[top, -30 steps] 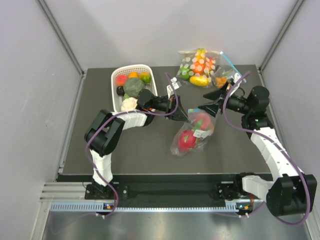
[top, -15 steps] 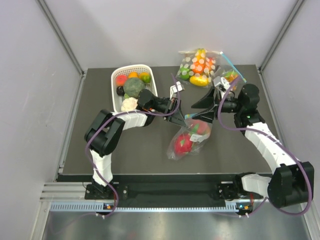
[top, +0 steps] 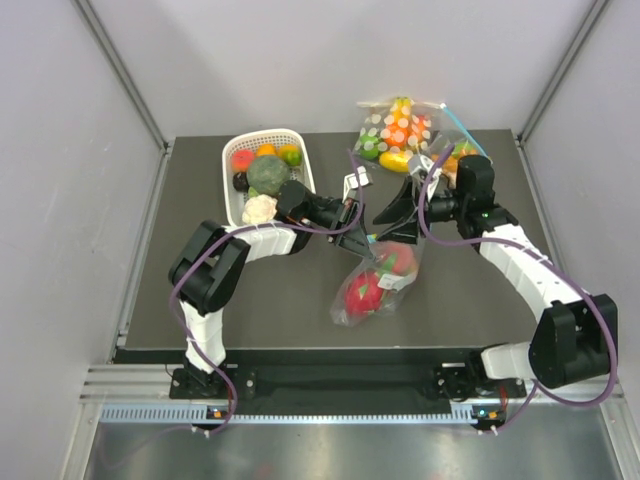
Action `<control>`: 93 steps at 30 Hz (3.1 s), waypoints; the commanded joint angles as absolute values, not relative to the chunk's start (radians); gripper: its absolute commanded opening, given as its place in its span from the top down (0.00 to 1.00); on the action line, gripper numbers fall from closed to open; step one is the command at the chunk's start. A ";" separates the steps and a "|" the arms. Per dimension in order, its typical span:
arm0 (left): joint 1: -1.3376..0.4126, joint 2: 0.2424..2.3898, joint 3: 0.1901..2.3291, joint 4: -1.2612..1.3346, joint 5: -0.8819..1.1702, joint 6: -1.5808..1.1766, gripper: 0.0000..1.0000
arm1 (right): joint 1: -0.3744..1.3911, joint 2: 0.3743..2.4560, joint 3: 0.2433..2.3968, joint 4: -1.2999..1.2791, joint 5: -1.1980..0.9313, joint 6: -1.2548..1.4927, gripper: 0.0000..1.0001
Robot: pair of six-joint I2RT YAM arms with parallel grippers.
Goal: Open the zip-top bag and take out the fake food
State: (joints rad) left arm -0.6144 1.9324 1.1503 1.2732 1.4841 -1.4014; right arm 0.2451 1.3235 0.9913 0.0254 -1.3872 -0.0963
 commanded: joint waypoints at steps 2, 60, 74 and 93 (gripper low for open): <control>-0.620 1.870 1.166 1.697 1.488 -1.425 1.00 | 0.273 1.330 1.058 -0.060 -1.460 -0.215 0.52; -0.589 1.181 0.785 0.406 0.514 -0.066 0.01 | 0.279 1.236 1.034 -0.014 -1.121 -0.051 1.00; -0.630 1.364 0.928 0.528 0.627 -0.118 0.01 | 0.279 1.236 1.029 -0.014 -1.166 -0.054 1.00; -0.643 1.508 1.002 0.537 0.824 -0.178 0.89 | 0.279 1.233 1.028 -0.029 -1.160 -0.069 0.99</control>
